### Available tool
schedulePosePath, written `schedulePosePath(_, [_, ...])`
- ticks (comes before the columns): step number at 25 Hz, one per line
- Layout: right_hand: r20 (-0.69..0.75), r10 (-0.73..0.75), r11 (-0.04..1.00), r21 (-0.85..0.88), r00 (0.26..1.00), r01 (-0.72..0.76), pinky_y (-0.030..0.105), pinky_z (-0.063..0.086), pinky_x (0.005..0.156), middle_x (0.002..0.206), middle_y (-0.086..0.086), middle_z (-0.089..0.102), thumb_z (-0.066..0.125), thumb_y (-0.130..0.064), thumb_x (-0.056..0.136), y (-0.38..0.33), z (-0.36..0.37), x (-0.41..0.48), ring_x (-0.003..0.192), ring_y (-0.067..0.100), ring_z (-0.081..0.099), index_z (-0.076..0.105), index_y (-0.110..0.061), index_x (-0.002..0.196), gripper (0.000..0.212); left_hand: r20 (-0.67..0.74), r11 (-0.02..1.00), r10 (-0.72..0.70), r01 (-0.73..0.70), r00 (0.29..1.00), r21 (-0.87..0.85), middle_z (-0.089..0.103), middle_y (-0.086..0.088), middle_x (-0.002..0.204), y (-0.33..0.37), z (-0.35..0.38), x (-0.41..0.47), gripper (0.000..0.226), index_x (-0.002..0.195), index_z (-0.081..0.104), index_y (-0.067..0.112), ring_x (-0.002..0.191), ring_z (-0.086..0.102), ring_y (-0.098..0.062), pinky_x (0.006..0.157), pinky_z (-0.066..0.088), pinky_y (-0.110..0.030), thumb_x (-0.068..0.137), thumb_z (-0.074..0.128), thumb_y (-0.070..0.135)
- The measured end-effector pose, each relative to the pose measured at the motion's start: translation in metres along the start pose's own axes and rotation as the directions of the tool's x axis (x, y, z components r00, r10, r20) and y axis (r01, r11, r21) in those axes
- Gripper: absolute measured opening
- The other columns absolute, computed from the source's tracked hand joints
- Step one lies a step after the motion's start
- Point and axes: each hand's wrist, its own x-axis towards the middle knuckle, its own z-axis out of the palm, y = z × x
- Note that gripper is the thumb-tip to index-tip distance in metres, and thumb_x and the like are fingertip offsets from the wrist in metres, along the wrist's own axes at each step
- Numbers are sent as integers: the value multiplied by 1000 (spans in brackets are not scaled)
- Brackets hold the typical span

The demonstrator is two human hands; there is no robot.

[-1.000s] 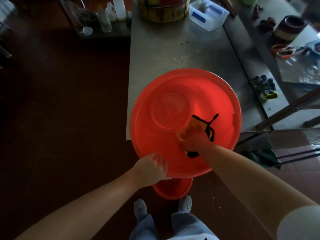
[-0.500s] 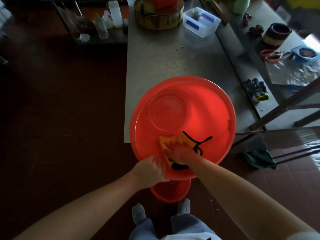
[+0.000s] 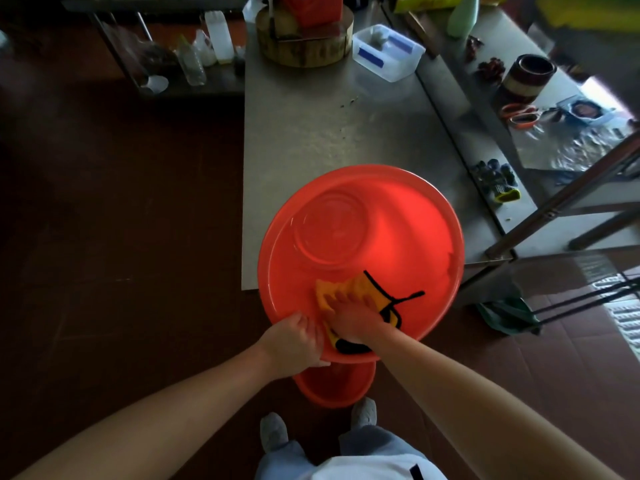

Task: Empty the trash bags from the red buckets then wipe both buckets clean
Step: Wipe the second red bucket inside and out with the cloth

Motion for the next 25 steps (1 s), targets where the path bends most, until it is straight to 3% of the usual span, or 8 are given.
schedulePosePath(3, [-73, -48, 994, -99, 996, 40, 51, 9, 121, 168, -3, 15, 17, -54, 105, 15, 2, -9, 154, 24, 12, 15, -34, 160, 59, -3, 1000, -17, 17, 1000, -6, 75, -6, 78, 0, 0, -2, 65, 82, 75, 15, 73, 71, -22, 74, 57, -31, 93, 41, 70])
schedulePosePath(6, [-162, 41, 948, -306, 986, -90, 51, 2, 122, 166, 0, 21, 19, -58, 102, 51, -6, -14, 154, 27, 11, 25, -35, 157, 61, 11, 1000, -19, 19, 1000, 3, 75, -8, 84, 0, 2, -2, 69, 87, 75, 12, 78, 72, -23, 77, 58, -32, 93, 39, 71])
schedulePosePath(8, [-189, 121, 917, -354, 974, -182, 52, -7, 122, 167, 2, 19, 22, -57, 100, 65, -9, -18, 155, 28, 6, 26, -34, 157, 62, 14, 1000, -10, 10, 1000, 4, 74, -7, 80, 0, 1, 0, 70, 84, 74, 12, 74, 71, -22, 76, 57, -31, 93, 39, 72])
schedulePosePath(11, [-150, 185, 937, -272, 971, -220, 54, -10, 120, 168, 3, 13, 21, -54, 100, 47, -1, -24, 155, 28, 2, 19, -31, 160, 64, 27, 1000, 7, -6, 1000, -7, 69, -2, 70, -3, -3, 5, 67, 74, 69, 15, 64, 67, -19, 69, 55, -29, 92, 40, 73])
schedulePosePath(15, [-48, 148, 988, -27, 988, -149, 55, 3, 122, 168, -1, 12, 16, -50, 105, 0, 8, -32, 155, 27, 6, 13, -32, 161, 59, 79, 999, 37, -37, 996, 1, 67, 0, 67, -9, -4, 6, 65, 69, 66, 17, 61, 63, -18, 66, 53, -28, 92, 42, 72])
schedulePosePath(20, [-9, -72, 982, -179, 997, 69, 57, 20, 118, 166, 4, 16, 22, -37, 107, -7, -2, -57, 152, 33, 15, 14, -28, 160, 54, 73, 1000, 3, -2, 997, -5, 64, 1, 62, -21, -8, 1, 62, 64, 66, 18, 55, 60, -16, 59, 49, -25, 86, 52, 75])
schedulePosePath(22, [-42, -90, 977, -199, 995, 80, 58, 26, 115, 164, 5, 21, 24, -34, 107, -5, -3, -64, 150, 33, 20, 22, -22, 158, 52, 67, 1000, -16, 17, 998, -15, 63, 2, 60, -24, -7, 2, 61, 63, 65, 19, 53, 58, -15, 57, 47, -24, 84, 54, 75])
schedulePosePath(25, [-8, -37, 985, -170, 999, 35, 57, 22, 117, 166, 6, 18, 21, -38, 107, -9, -5, -57, 151, 33, 17, 20, -23, 159, 54, 50, 999, -24, 26, 998, -39, 64, 1, 61, -24, -2, 0, 62, 64, 66, 19, 54, 59, -16, 57, 47, -24, 86, 53, 75])
